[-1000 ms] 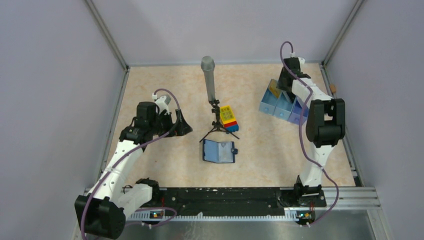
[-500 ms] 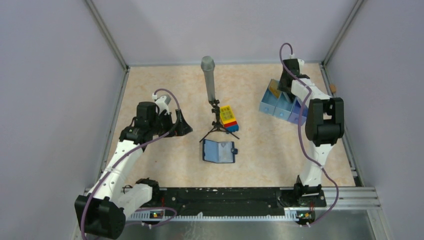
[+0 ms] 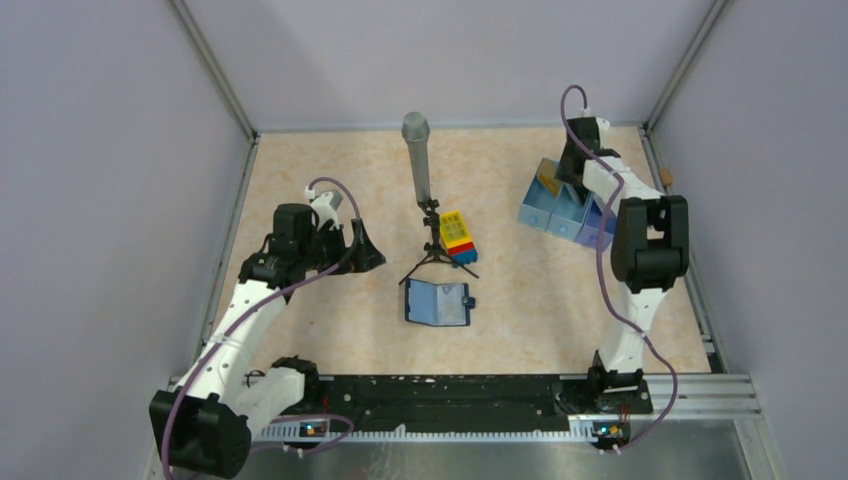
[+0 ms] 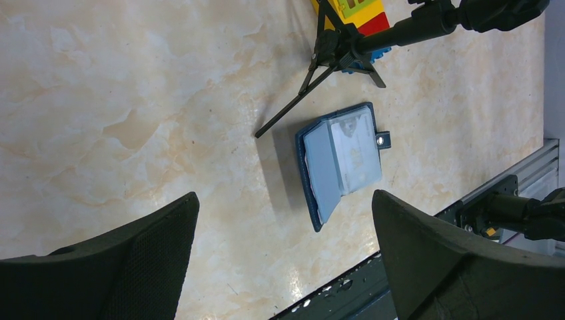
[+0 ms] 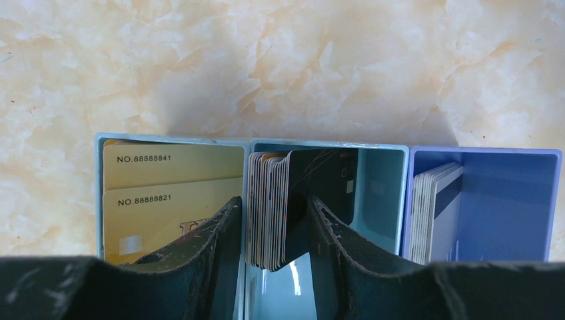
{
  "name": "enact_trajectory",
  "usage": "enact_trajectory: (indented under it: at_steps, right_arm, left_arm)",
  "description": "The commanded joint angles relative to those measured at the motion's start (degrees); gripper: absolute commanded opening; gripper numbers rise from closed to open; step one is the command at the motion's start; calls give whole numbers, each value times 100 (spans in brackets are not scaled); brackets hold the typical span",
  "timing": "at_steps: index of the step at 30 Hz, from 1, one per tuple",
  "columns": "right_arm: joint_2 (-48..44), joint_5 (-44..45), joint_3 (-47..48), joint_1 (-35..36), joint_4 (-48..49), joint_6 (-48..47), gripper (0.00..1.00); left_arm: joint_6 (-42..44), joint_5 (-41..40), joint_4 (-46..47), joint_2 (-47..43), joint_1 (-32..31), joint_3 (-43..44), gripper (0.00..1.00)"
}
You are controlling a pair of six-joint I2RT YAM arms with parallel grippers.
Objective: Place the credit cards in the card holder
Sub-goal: Pick up the credit card from the storage box.
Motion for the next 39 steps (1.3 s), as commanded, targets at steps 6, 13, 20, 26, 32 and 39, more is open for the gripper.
enact_trajectory:
  at_steps: [6, 13, 20, 26, 32, 39]
  right_arm:
    - [-498, -236, 210, -13, 287, 158, 37]
    - [-460, -254, 176, -10, 312, 170, 30]
    - [-478, -135, 139, -6, 232, 148, 12]
    - [-676, 36, 53, -5, 223, 108, 2]
    - [-845, 379, 72, -7, -62, 45, 0]
    - [-1498, 1009, -264, -7, -655, -78, 0]
  left_arm:
    - [63, 78, 147, -118, 35, -31, 99]
    - [63, 82, 155, -123, 35, -38, 99]
    - [63, 78, 156, -128, 35, -37, 99]
    - [61, 95, 163, -128, 35, -32, 99]
    - [63, 95, 164, -139, 35, -34, 99]
    - [98, 108, 164, -192, 35, -63, 99]
